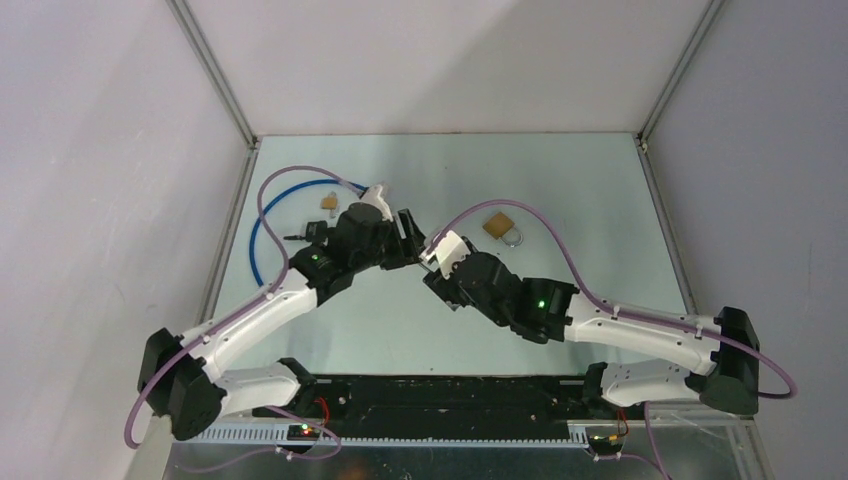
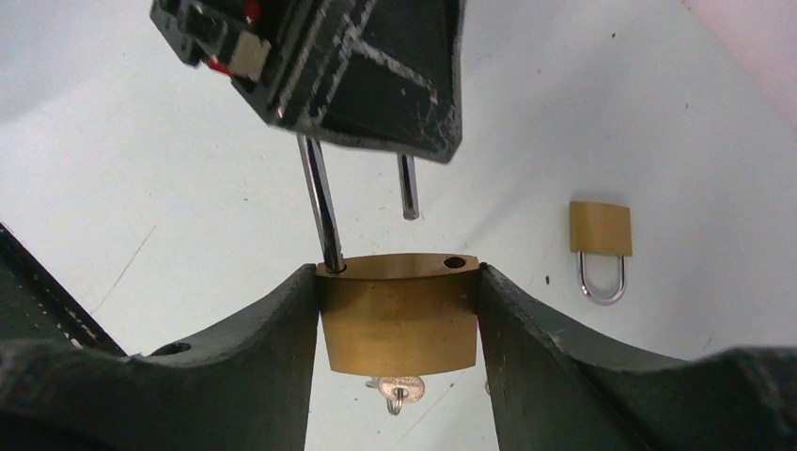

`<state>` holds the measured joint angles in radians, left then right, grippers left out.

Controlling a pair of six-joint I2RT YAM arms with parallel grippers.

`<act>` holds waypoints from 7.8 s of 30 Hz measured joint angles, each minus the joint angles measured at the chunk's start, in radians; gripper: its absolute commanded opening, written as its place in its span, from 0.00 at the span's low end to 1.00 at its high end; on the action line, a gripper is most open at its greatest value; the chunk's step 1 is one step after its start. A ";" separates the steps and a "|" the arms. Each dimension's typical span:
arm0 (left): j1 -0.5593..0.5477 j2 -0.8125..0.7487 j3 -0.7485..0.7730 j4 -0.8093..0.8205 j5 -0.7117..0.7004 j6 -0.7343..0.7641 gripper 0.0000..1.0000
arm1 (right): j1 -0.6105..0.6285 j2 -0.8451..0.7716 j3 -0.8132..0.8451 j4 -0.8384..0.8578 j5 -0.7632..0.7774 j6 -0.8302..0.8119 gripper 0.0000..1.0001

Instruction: Unlock with the key

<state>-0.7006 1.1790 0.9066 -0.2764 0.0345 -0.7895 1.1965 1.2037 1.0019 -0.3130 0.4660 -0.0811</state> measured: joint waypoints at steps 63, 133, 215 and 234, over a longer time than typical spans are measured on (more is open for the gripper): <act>0.294 -0.404 -0.306 -0.103 -0.165 0.161 0.85 | -0.135 0.521 0.041 0.341 -0.285 0.160 0.00; 0.323 -0.756 -0.220 -0.288 -0.712 0.511 0.96 | -0.877 0.766 0.347 -0.262 -0.184 0.725 0.65; 0.338 -0.753 -0.220 -0.288 -0.683 0.520 0.95 | -0.150 0.505 0.216 -0.352 -0.388 0.516 0.81; 0.348 -0.768 -0.220 -0.288 -0.669 0.521 0.95 | -0.891 0.509 0.315 -0.493 -0.110 0.967 0.99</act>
<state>-0.3523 0.4107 0.6861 -0.5640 -0.6346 -0.2684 0.3054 1.7126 1.3167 -0.8059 0.3561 0.8860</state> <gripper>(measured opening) 0.953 0.992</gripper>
